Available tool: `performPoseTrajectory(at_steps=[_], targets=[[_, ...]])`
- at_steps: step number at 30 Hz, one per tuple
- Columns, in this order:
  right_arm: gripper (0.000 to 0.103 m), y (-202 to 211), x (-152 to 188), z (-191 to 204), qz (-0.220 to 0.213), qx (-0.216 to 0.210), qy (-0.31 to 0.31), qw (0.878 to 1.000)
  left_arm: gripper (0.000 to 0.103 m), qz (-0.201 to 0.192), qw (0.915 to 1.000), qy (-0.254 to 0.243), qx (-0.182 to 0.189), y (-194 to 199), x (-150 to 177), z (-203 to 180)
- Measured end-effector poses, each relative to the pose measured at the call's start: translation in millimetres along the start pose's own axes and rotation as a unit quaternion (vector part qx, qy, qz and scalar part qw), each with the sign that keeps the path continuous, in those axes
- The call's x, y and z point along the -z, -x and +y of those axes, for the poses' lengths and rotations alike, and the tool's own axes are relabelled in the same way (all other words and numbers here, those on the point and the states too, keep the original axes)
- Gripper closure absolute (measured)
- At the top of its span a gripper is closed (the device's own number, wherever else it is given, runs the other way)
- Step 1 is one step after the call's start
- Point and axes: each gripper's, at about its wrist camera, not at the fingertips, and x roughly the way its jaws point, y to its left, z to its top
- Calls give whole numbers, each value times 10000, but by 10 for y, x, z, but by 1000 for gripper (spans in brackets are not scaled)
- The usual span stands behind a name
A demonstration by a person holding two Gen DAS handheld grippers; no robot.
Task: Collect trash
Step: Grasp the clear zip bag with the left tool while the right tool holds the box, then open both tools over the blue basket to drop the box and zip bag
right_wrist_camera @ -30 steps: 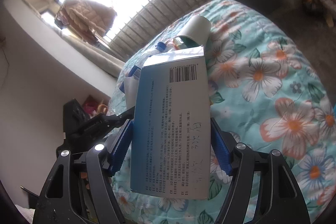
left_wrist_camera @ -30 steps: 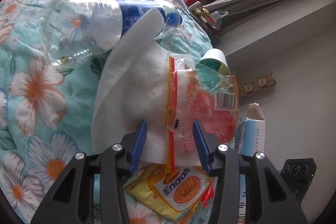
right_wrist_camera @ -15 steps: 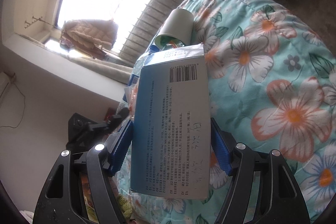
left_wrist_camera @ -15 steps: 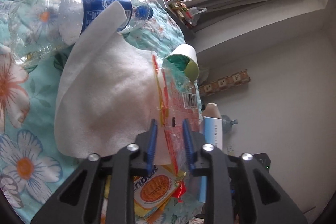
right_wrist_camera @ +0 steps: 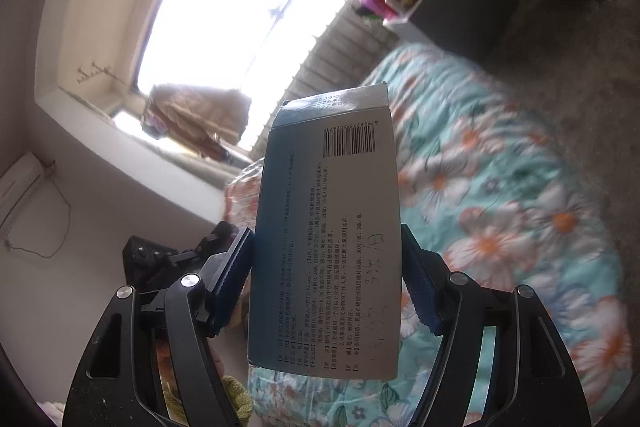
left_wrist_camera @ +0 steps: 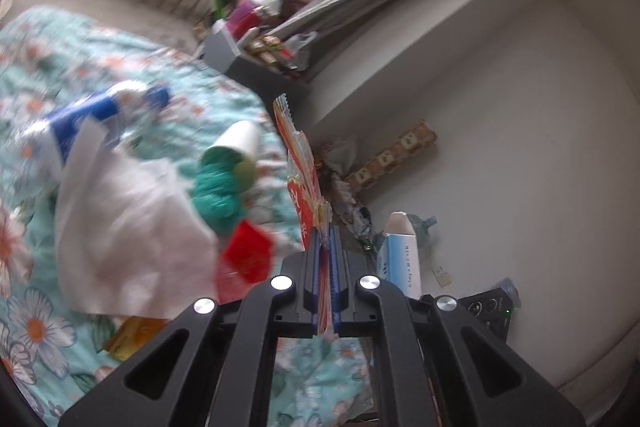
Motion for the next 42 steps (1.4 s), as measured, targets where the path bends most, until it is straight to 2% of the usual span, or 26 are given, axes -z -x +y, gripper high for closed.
performPoseTrajectory(at_steps=[3,6,10,14,17,21,22,24,28,29,34,36,37,39,42], targets=[[37,301,-27,-26,-367,70,0,9993,99,24,9987,-451,243,-26,17,-360],[37,641,-42,-152,-813,183,-96,9965,99,244,9952,-809,486,-195,42,-705],[37,1162,-94,-437,-1516,591,-317,9862,99,692,9872,-1240,733,-653,136,-1176],[36,1650,-102,-827,-2093,1034,-754,9695,99,1307,9731,-1770,690,-1295,381,-1633],[36,1930,-67,-1221,-2347,1278,-1218,9559,99,1843,9556,-2249,470,-1878,664,-1926],[36,1997,19,-1830,-2386,1515,-1956,9391,99,2558,9285,-2686,193,-2681,1057,-2158],[36,2036,76,-1994,-2365,1534,-2120,9357,99,2770,9194,-2789,128,-2948,1181,-2204],[36,2014,109,-2334,-2304,1534,-2490,9281,99,2992,9082,-2925,-54,-3288,1345,-2238],[36,1921,85,-2933,-2165,1620,-2983,9154,99,3513,8807,-3153,-396,-4051,1679,-2178],[36,1822,-11,-3024,-2122,1628,-3038,9144,99,3639,8736,-3193,-490,-4234,1750,-2135],[35,1671,-169,-3661,-1913,1737,-3488,9009,97,3983,8424,-3510,-920,-4987,2124,-1909],[33,1631,-214,-3843,-1872,1809,-3495,9000,94,4071,8342,-3573,-1039,-5199,2239,-1833],[32,1602,-211,-3948,-1796,1867,-3548,8983,86,4096,8295,-3619,-1146,-5314,2300,-1769],[28,1536,-171,-4165,-1636,2186,-3716,8873,75,4121,8223,-3679,-1370,-5477,2372,-1656],[28,1495,-65,-4303,-1417,2840,-3823,8678,71,4045,8189,-3726,-1643,-5573,2398,-1598]])
